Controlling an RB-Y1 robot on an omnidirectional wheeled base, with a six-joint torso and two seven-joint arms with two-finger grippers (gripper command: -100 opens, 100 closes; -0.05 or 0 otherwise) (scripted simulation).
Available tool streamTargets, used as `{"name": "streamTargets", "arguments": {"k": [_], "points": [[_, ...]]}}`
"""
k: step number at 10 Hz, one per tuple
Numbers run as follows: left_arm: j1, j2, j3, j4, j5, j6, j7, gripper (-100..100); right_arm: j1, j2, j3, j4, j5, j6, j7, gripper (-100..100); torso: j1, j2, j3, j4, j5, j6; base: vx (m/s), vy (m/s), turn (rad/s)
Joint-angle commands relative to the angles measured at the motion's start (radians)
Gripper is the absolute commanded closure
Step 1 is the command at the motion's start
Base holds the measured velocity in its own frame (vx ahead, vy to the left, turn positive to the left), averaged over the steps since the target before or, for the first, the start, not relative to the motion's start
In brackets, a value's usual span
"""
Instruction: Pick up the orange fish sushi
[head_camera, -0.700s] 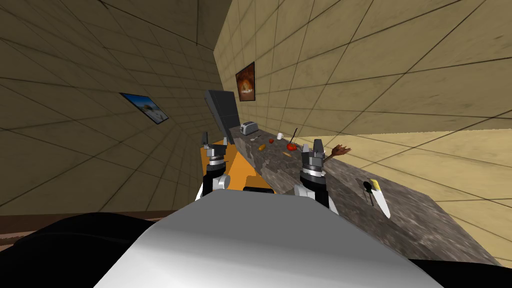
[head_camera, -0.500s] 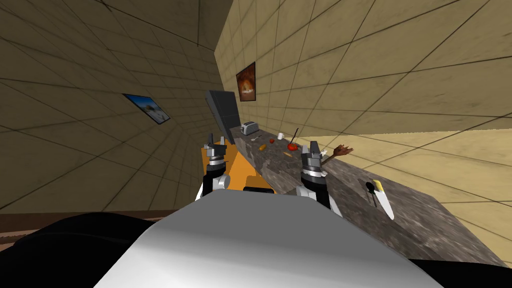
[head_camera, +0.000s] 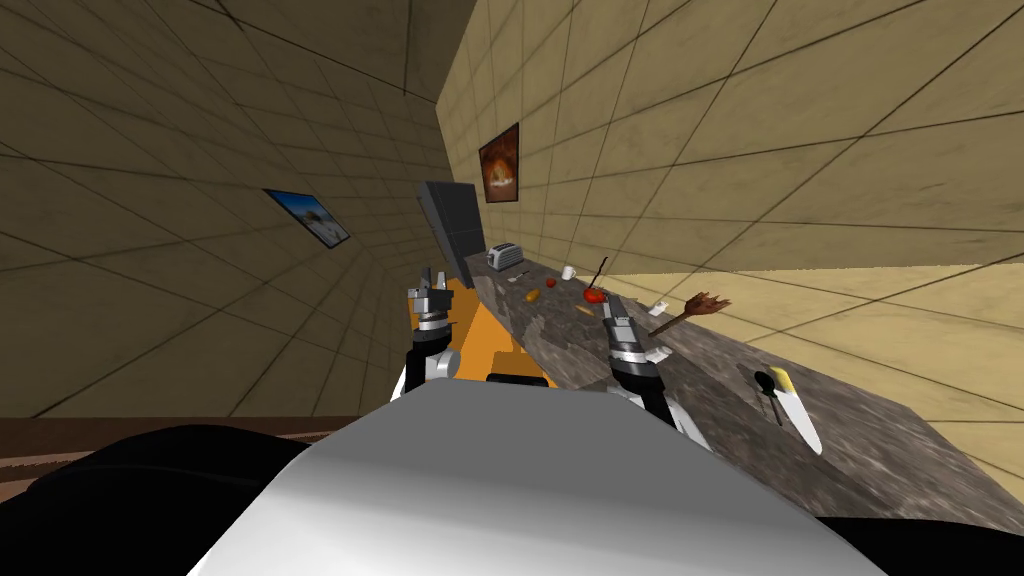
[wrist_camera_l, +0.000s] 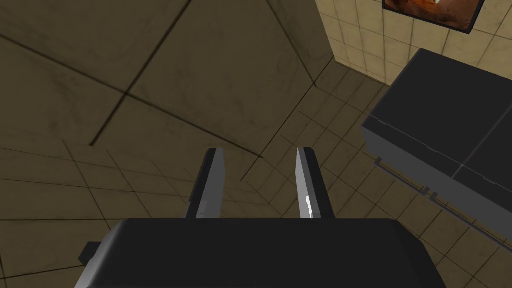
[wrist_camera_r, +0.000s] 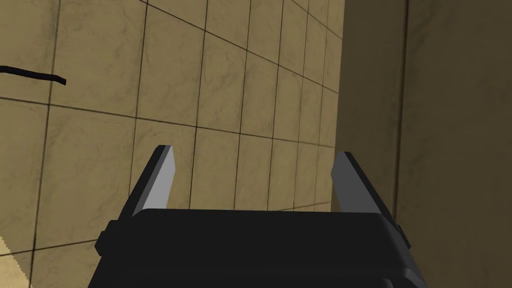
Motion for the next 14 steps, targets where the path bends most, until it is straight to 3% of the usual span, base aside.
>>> {"name": "streamTargets", "arguments": {"k": [1,7,8,10,11,12,13,14], "points": [[0.000,0.000,0.000,0.000,0.000,0.000,0.000,0,-0.004,-0.034,-0.018,0.028,0.000,0.000,-0.003,-100,0.000,0.000,0.000,0.000,0.000,0.000,0.009,0.072,0.012],[0.000,0.000,0.000,0.000,0.000,0.000,0.000,0,0.088,-0.214,-0.088,0.177,0.050,0.014,0.017,-100,-0.002,-0.002,-0.001,0.000,0.000,0.000,0.036,0.079,0.064],[0.000,0.000,0.000,0.000,0.000,0.000,0.000,0,0.088,-0.225,-0.088,0.177,0.050,0.014,0.017,-100,-0.002,-0.003,-0.001,-0.001,0.000,0.000,0.040,0.062,0.028],[0.000,0.000,0.000,0.000,0.000,0.000,0.000,0,0.137,-0.299,-0.113,0.239,0.075,0.021,0.028,-100,-0.002,-0.002,-0.001,0.000,0.000,0.000,0.048,0.074,0.096],[0.000,0.000,0.000,0.000,0.000,0.000,0.000,0,0.137,-0.310,-0.113,0.244,0.075,0.021,0.028,-100,-0.002,-0.003,-0.002,-0.001,0.000,0.000,0.053,0.070,0.035],[0.000,0.000,0.000,0.000,0.000,0.000,0.000,0,0.164,-0.353,-0.124,0.267,0.088,0.025,0.035,-100,-0.002,-0.003,-0.002,-0.001,0.000,0.000,0.053,0.067,0.069],[0.000,0.000,0.000,0.000,0.000,0.000,0.000,0,0.164,-0.354,-0.124,0.278,0.088,0.025,0.035,-100,-0.002,-0.003,-0.002,-0.001,0.000,0.000,0.045,0.049,0.036],[0.000,0.000,0.000,0.000,0.000,0.000,0.000,0,0.193,-0.398,-0.135,0.310,0.103,0.029,0.041,-100,-0.003,-0.003,-0.002,0.000,-0.001,0.000,0.058,0.060,0.095]]}}
